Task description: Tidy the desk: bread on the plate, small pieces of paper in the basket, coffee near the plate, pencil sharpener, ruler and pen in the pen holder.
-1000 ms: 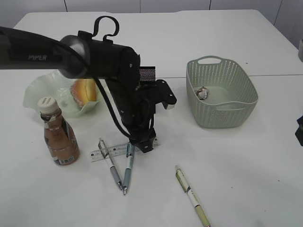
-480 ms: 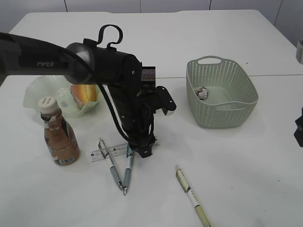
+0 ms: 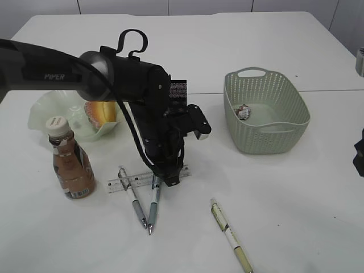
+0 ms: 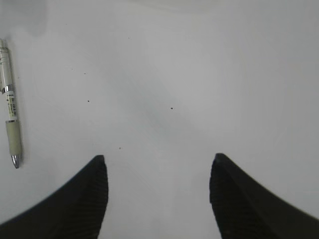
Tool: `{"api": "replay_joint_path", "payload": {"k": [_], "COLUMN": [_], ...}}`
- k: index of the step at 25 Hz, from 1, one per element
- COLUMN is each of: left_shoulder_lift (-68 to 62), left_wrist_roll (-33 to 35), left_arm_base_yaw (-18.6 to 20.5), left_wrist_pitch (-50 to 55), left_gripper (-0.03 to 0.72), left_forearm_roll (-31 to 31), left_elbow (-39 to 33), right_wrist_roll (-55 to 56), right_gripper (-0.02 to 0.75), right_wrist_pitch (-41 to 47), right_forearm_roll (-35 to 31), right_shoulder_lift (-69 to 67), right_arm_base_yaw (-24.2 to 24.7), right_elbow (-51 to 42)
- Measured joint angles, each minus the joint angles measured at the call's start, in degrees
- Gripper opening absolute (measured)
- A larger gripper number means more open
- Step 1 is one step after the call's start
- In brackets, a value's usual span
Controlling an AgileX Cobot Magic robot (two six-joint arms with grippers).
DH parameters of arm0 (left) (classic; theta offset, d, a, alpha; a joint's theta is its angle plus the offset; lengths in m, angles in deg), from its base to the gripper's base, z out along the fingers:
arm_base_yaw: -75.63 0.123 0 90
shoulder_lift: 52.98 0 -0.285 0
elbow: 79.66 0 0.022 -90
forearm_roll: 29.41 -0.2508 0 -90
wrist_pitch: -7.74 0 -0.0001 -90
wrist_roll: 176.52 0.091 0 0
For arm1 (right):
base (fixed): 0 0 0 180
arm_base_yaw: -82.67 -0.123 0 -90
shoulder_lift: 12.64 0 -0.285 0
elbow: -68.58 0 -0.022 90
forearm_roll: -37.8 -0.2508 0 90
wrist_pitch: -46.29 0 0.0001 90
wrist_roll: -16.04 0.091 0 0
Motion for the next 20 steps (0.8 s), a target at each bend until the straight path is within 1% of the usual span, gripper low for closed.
{"api": "replay_joint_path", "payload": {"k": [5,14,20], "left_shoulder_lift": [1.6,9.42,13.25], "left_wrist_roll": [0.0,0.0,0.0], "left_arm_base_yaw": [0.0,0.0,0.0], "left_wrist_pitch": [1.02,0.03,0.48], "left_gripper": [0.275,0.274,0.274], "left_forearm_roll": [-0.34,-0.24,2.15], "left_elbow": [0.0,0.51,0.51], "right_wrist_roll": [0.0,0.0,0.0], "right_gripper": [0.472,0.472,0.472], "right_wrist_pitch": [-0.1,-0.1,-0.1], "right_forearm_roll": [0.0,0.0,0.0], "right_shoulder_lift": [0.0,0.0,0.0], "right_arm_base_yaw": [0.0,0.0,0.0], "right_elbow": [0.0,0.0,0.0]}}
